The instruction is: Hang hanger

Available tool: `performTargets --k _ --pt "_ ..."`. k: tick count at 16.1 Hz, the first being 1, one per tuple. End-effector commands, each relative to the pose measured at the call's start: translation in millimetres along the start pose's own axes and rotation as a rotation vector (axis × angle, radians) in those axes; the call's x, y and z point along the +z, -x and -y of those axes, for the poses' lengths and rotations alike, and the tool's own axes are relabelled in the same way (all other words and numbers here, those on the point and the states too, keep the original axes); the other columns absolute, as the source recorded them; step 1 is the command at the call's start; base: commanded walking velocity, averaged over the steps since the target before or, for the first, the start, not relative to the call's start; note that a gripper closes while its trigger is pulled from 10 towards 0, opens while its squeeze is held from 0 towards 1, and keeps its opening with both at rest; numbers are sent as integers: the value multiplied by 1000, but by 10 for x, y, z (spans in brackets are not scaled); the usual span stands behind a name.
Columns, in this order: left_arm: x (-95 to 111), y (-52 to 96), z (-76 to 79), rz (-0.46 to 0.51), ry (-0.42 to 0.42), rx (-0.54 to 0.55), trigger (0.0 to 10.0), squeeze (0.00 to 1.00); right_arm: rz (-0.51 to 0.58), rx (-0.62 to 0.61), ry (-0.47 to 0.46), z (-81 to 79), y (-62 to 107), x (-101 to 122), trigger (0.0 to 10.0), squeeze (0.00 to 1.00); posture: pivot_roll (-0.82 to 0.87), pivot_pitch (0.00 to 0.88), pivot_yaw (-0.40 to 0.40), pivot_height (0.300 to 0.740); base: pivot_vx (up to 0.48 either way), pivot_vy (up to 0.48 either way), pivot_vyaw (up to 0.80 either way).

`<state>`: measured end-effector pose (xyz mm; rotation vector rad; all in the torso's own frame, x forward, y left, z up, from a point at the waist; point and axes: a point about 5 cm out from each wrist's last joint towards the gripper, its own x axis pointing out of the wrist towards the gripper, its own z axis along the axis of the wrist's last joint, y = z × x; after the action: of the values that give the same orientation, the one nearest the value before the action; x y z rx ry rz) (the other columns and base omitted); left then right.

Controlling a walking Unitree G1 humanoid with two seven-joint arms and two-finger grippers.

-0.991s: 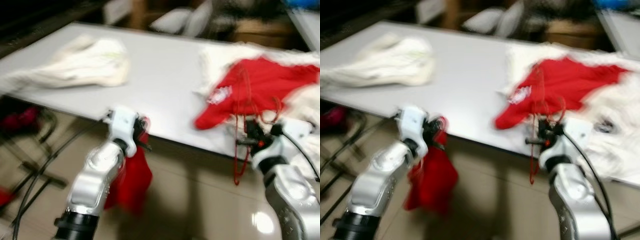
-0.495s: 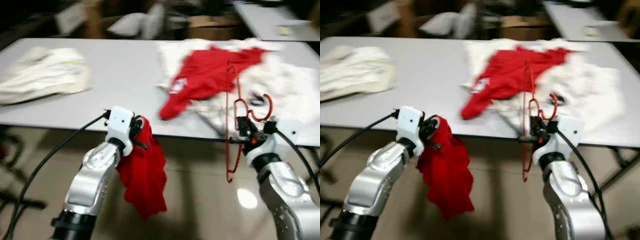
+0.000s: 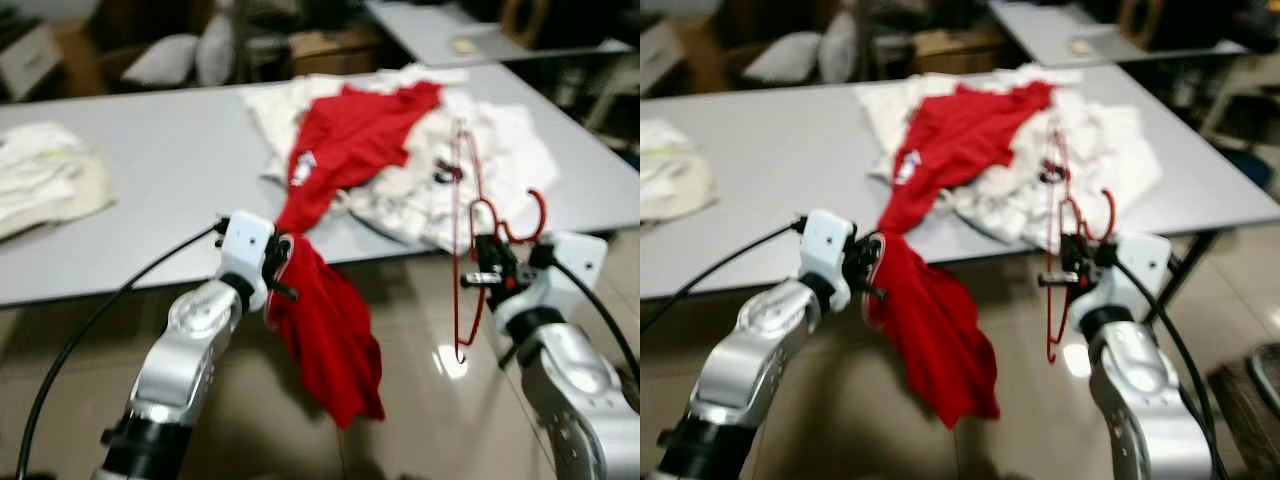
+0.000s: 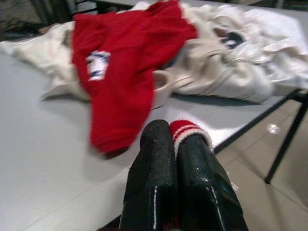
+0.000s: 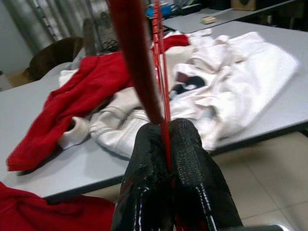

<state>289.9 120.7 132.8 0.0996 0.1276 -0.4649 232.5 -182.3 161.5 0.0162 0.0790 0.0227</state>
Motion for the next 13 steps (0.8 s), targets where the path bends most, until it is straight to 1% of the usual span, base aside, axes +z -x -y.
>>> performTargets --k 1,2,3,4,5,6,7,8,10,11,12,13 --pt "108 4 32 59 12 -38 0 0 28 33 -10 48 4 61 10000 0 -93 0 60 740 0 0 0" --pt "130 -16 18 57 16 -56 0 0 31 107 -11 53 0 112 10000 0 -96 0 65 740 0 0 0" --pt "179 -50 -14 63 24 -56 0 0 42 198 58 75 9 172 10000 0 -96 0 65 740 0 0 0" --pt "210 -70 -28 70 27 -55 0 0 41 243 87 100 24 194 10000 0 -97 0 74 740 0 0 0" --pt "316 -124 -60 91 33 -66 0 0 37 367 137 210 106 266 10000 0 -91 0 70 740 0 0 0" --pt "366 -145 -86 97 28 -62 0 0 41 416 150 245 151 305 10000 0 -90 0 67 740 0 0 0" --pt "463 -179 -134 115 32 -54 0 0 22 511 168 288 238 339 10000 0 -87 0 64 740 0 0 0" --pt "497 -189 -148 123 36 -55 0 0 13 547 178 301 269 350 10000 0 -87 0 64 740 0 0 0" --pt "731 -256 -230 188 59 -45 0 0 -52 695 227 374 414 359 10000 0 -80 0 59 740 0 0 0" --pt "809 -276 -271 204 68 -40 0 0 -69 719 238 402 433 366 10000 0 -81 0 61 740 0 0 0" --pt "854 -274 -278 226 42 -44 0 0 -68 714 245 415 421 373 10000 0 -86 0 68 740 0 0 0" --pt "851 -273 -269 225 49 -48 0 0 -69 707 244 408 407 368 10000 0 -86 0 68 740 0 0 0"
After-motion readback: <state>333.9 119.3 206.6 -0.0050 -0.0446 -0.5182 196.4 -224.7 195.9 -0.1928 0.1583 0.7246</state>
